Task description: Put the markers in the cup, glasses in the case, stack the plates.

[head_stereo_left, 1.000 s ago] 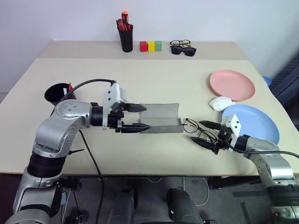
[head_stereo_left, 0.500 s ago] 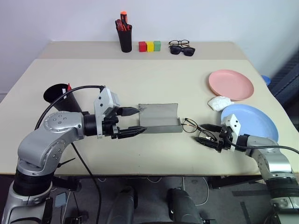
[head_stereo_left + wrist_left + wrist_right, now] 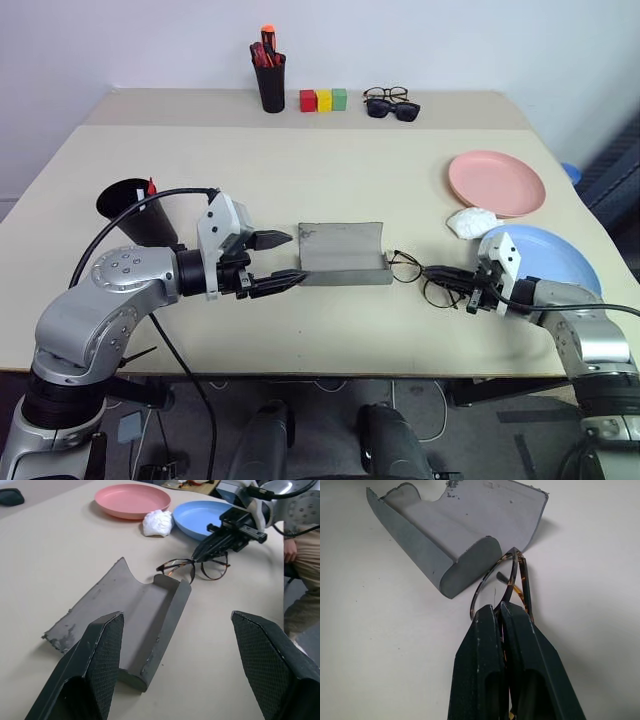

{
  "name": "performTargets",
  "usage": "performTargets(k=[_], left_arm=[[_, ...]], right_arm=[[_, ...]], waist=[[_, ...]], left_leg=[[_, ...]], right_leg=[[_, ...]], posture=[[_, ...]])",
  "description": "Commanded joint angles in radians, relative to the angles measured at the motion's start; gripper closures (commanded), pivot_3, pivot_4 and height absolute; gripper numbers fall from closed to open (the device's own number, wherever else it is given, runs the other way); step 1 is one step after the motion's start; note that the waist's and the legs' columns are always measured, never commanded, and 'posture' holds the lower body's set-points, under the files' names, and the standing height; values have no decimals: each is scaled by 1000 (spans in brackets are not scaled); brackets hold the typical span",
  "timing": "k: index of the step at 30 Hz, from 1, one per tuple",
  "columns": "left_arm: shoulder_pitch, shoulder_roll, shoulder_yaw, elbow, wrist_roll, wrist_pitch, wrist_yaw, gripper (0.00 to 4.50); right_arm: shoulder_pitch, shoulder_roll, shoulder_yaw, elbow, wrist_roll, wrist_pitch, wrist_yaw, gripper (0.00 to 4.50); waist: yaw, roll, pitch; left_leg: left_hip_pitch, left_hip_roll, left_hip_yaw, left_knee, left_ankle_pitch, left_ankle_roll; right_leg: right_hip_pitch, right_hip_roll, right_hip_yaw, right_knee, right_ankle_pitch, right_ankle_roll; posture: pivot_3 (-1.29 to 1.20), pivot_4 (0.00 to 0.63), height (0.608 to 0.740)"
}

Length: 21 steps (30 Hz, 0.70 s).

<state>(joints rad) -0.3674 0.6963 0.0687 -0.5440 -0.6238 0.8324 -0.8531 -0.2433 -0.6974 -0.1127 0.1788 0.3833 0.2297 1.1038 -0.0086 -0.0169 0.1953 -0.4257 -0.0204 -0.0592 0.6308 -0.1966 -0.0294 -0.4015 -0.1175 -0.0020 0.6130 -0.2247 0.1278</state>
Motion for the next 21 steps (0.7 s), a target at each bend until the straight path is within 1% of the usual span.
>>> performTargets(k=[1, 5, 10, 14, 16, 18, 21], left_arm=[[-23, 1, 4, -4, -10, -35, 5, 1004], [-37, 0, -15, 17, -2, -54, 1, 1004], [-58, -9, -30, 47, -4, -66, 5, 1004], [-48, -26, -18, 55, -7, -84, 21, 1004], [-39, -43, 2, 62, -15, -101, 33, 1004], [-23, -64, 31, 73, -40, -94, 53, 1004], [22, -109, 81, 57, -42, -149, 91, 1004]], right_arm=[[24, -34, -52, -44, 9, 18, -27, 4472], [33, -42, -64, -62, 13, 19, -34, 4472], [39, -65, -125, -82, 48, 10, -26, 4472], [-7, -69, -158, -119, 72, 4, -43, 4472], [-54, -57, -151, -137, 84, 14, -53, 4472], [-105, -35, -121, -155, 87, 17, -58, 4472], [-180, 13, -57, -163, 90, 31, -46, 4472]], waist=[[0, 0, 0], [-2, 0, 0], [-2, 0, 0], [-6, 0, 0], [-8, 0, 0], [-10, 1, 1], [-8, 1, 1]], left_leg=[[0, 0, 0, 0, 0, 0], [0, 0, 0, 0, 0, 0], [0, 0, 0, 0, 0, 0], [0, 0, 0, 0, 0, 0], [0, 0, 0, -1, 0, 0], [0, 0, 0, -1, 0, 0], [0, 1, 0, -2, 0, 0]], right_leg=[[0, 0, 0, 0, 0, 0], [0, 0, 0, 0, 0, 0], [0, 0, 0, 0, 0, 0], [-1, 0, 0, 0, 0, 0], [-1, 0, 0, 0, 0, 0], [-2, 0, 0, 0, 0, 0], [-2, 0, 0, 0, 0, 0]], posture=[[0, 150, 740], [0, 150, 740], [0, 150, 740], [0, 150, 740], [0, 150, 740], [0, 150, 740], [0, 150, 740]])
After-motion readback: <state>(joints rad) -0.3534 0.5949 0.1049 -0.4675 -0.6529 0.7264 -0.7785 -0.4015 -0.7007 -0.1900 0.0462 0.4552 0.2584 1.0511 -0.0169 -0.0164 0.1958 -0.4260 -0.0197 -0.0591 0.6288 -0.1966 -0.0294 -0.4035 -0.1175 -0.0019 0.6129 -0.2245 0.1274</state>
